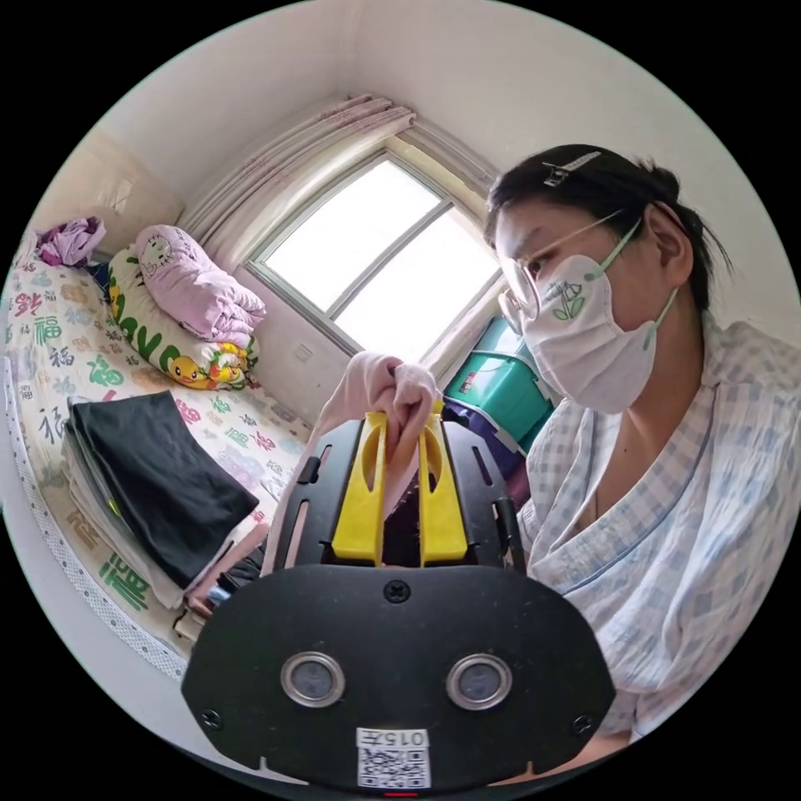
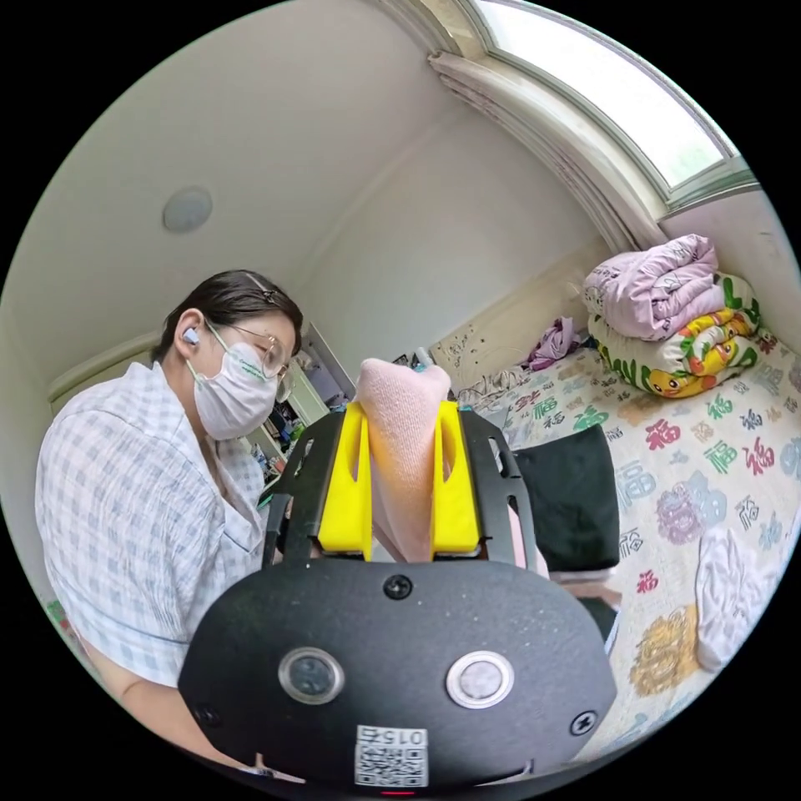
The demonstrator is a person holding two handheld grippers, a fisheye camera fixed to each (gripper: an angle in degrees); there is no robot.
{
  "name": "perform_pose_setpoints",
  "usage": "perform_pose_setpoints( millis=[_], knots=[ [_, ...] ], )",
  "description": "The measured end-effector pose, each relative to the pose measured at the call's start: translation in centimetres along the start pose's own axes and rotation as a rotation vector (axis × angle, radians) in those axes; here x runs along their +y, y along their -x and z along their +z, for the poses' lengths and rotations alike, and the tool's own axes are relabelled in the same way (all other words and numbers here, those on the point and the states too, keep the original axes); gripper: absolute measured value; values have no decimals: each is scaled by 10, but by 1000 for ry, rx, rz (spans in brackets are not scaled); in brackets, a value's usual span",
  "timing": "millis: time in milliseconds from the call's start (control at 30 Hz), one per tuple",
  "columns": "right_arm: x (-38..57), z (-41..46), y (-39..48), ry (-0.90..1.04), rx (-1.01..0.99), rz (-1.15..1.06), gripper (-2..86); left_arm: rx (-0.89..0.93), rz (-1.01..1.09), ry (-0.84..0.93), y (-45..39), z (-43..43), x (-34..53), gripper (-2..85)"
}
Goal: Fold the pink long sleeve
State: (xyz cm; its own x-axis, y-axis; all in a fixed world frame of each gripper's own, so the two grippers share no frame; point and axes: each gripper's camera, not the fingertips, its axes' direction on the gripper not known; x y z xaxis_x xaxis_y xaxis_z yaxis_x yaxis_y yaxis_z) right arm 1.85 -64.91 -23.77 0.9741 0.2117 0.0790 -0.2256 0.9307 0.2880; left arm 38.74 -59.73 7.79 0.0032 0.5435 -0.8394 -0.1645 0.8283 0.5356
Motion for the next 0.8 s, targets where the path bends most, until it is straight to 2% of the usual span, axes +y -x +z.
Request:
perform_pose_setpoints(
  millis=[133,267,333,367,467,500,600,700,800],
  knots=[
    [-40,36,-42,69,-12,20,114,-50,-7,-23,42,23,-26,62],
    [-84,107,-128,234,63,163,115,-144,-111,-1,133,55,-58,62],
    [-95,152,-184,335,188,272,116,-246,-198,34,188,73,-69,62],
    [-97,186,-225,414,319,370,117,-353,-270,68,227,87,-74,61],
    [-86,265,-294,661,736,443,90,-721,-496,221,314,121,-75,38],
    [-80,291,-307,760,787,417,58,-741,-491,280,334,135,-76,35],
    [-70,332,-316,845,876,300,57,-713,-450,310,352,161,-86,38],
    [-69,354,-319,881,913,175,53,-841,-344,413,359,186,-96,15],
    [-72,353,-322,856,891,157,49,-867,-332,424,373,196,-96,8]
  ],
)
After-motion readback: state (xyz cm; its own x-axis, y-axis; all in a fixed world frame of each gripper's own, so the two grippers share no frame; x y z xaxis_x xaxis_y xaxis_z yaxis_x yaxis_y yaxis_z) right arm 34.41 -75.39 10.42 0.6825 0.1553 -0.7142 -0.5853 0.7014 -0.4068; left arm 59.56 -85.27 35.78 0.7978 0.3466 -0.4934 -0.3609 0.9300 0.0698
